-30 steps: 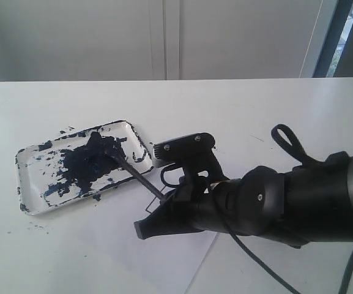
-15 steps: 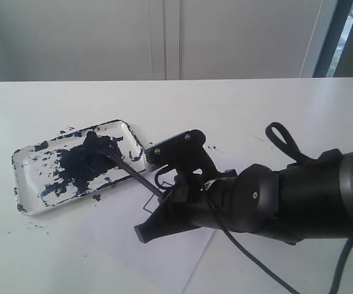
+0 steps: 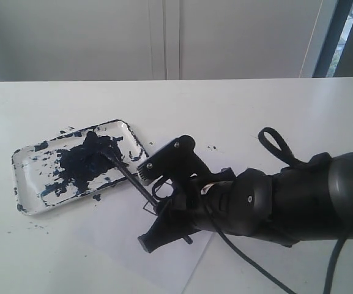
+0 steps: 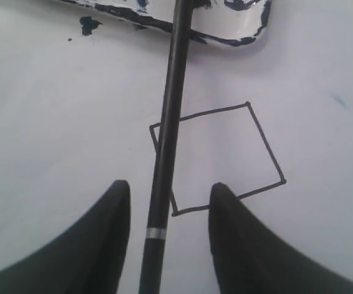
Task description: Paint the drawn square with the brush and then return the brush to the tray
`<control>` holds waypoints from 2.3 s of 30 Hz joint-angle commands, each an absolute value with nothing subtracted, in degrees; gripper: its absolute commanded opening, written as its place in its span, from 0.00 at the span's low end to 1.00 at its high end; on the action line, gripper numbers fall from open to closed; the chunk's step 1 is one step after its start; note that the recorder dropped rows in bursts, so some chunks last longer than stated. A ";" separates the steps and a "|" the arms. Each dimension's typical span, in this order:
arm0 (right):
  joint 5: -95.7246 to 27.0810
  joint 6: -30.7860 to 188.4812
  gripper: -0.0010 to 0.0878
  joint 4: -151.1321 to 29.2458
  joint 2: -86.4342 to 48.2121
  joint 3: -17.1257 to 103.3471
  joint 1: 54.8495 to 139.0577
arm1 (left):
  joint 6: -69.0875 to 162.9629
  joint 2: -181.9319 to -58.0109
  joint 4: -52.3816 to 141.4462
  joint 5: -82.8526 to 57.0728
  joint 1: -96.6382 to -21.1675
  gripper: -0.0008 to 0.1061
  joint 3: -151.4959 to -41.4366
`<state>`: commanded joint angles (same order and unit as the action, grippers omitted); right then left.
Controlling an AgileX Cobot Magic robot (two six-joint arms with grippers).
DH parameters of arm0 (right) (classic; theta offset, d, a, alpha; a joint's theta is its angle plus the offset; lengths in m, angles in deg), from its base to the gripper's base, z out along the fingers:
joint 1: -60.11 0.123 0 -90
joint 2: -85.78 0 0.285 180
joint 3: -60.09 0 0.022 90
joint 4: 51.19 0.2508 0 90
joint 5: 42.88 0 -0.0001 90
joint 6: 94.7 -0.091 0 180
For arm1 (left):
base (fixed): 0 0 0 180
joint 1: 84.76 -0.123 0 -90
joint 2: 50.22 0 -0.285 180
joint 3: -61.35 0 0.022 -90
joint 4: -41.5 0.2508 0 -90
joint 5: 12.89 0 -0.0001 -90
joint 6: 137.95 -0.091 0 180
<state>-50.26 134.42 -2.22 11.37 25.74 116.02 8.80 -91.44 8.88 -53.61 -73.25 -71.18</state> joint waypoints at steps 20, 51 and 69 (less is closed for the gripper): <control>-50.20 134.42 0.37 -2.22 14.32 25.74 116.02 | 8.80 -91.44 8.88 -53.61 -73.25 0.01 -71.18; -5.75 88.02 0.44 -57.69 12.15 50.01 108.63 | 8.80 -91.44 8.97 -54.65 -73.25 0.01 -71.18; -5.07 91.30 0.37 -43.16 19.04 54.24 110.30 | 8.80 -91.44 8.97 -54.69 -73.25 0.01 -71.18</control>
